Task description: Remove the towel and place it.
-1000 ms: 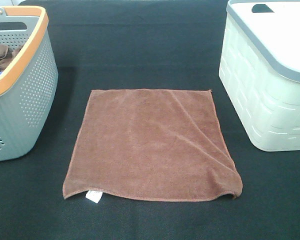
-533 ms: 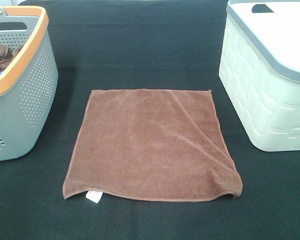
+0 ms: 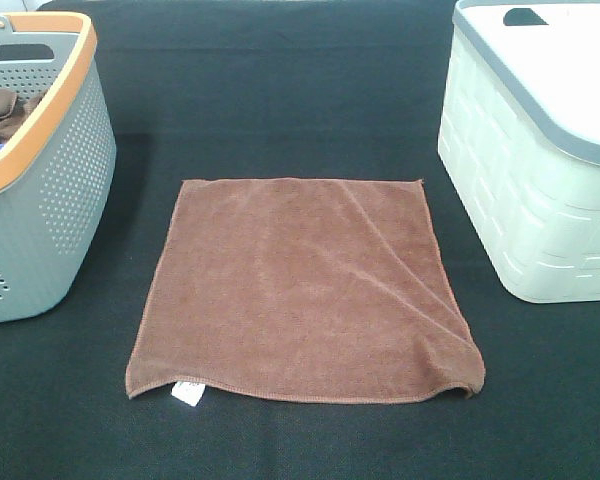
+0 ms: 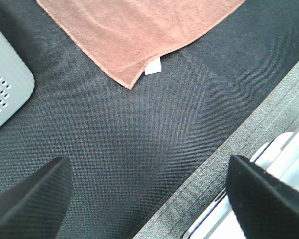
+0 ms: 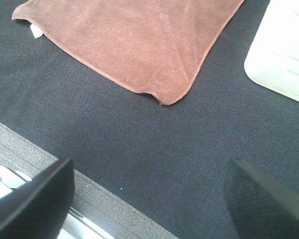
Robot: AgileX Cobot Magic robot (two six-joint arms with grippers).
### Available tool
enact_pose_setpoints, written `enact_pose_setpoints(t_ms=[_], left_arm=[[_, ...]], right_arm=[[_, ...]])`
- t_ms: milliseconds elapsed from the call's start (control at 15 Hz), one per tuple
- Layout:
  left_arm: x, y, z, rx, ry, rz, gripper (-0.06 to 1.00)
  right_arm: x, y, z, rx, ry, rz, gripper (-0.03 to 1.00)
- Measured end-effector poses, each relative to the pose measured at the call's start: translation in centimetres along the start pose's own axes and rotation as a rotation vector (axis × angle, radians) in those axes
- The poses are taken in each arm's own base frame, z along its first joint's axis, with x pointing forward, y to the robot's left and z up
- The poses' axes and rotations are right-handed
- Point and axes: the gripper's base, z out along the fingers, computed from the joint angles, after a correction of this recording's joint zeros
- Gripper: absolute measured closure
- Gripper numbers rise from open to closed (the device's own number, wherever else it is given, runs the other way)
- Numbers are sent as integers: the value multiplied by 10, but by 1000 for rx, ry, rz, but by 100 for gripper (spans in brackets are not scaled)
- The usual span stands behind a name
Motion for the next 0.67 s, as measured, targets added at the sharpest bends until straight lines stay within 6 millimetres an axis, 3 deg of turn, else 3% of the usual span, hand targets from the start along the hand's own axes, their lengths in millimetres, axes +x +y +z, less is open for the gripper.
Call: enact_pose_setpoints(t_ms=[667], left_arm=[[0, 0, 0, 2, 0, 8, 14]], right_arm=[[0, 0, 0, 0, -3, 0, 20]])
